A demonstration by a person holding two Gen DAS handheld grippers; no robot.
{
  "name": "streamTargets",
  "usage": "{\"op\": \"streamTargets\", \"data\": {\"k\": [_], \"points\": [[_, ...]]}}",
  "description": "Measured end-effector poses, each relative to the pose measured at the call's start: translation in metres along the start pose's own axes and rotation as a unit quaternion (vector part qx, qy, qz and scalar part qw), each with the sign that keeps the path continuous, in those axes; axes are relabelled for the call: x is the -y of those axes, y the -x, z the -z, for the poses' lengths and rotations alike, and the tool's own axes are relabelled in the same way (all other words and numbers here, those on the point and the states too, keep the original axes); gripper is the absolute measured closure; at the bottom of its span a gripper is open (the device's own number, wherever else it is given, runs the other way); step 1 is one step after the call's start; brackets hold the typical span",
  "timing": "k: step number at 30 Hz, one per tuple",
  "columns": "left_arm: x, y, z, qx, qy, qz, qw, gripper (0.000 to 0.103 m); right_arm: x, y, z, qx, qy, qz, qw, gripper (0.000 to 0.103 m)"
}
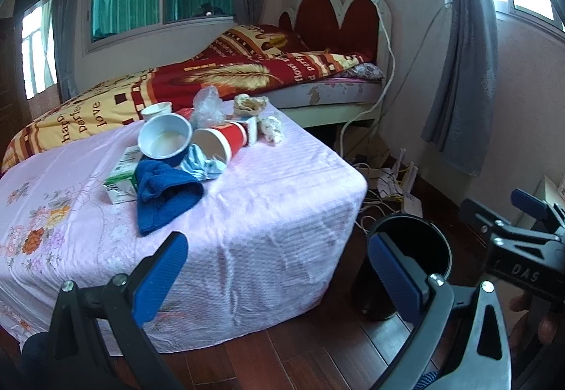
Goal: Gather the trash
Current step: 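Grasp the blue towel with the left tool while the right tool grasps the red paper cup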
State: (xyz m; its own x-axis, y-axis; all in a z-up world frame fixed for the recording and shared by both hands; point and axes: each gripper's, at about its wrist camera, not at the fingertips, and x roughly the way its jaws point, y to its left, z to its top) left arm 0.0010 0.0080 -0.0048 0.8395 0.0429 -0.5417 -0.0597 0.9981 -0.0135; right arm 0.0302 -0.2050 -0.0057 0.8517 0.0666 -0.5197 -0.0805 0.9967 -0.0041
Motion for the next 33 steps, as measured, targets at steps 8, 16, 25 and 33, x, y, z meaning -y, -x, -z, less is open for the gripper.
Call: {"op": "streamTargets", "data": {"k": [8, 16, 25, 33], "points": [[-0.037, -0.017, -0.003, -0.006, 0.012, -0.040, 0.9991, 0.000, -0.020, -0.009, -0.003, 0.052, 0.041, -0.017, 0.998, 0.000], [-0.096, -0.042, -0.003, -0.025, 0.066, -0.061, 0.9957, 0.000, -0.045, -0.057, -0.014, -0.043, 0.043, -0.078, 0.995, 0.000], [-0.120, -0.080, -0.016, -0.028, 0.097, -0.048, 0.9937, 0.009, -0.090, -0.084, -0.037, -0.028, 0.086, -0.113, 0.989, 0.000], [-0.128, -0.116, -0.023, -0.041, 0.117, -0.047, 0.9912, 0.017, -0.106, -0.139, -0.060, -0.042, 0.081, -0.130, 0.987, 0.016]]}}
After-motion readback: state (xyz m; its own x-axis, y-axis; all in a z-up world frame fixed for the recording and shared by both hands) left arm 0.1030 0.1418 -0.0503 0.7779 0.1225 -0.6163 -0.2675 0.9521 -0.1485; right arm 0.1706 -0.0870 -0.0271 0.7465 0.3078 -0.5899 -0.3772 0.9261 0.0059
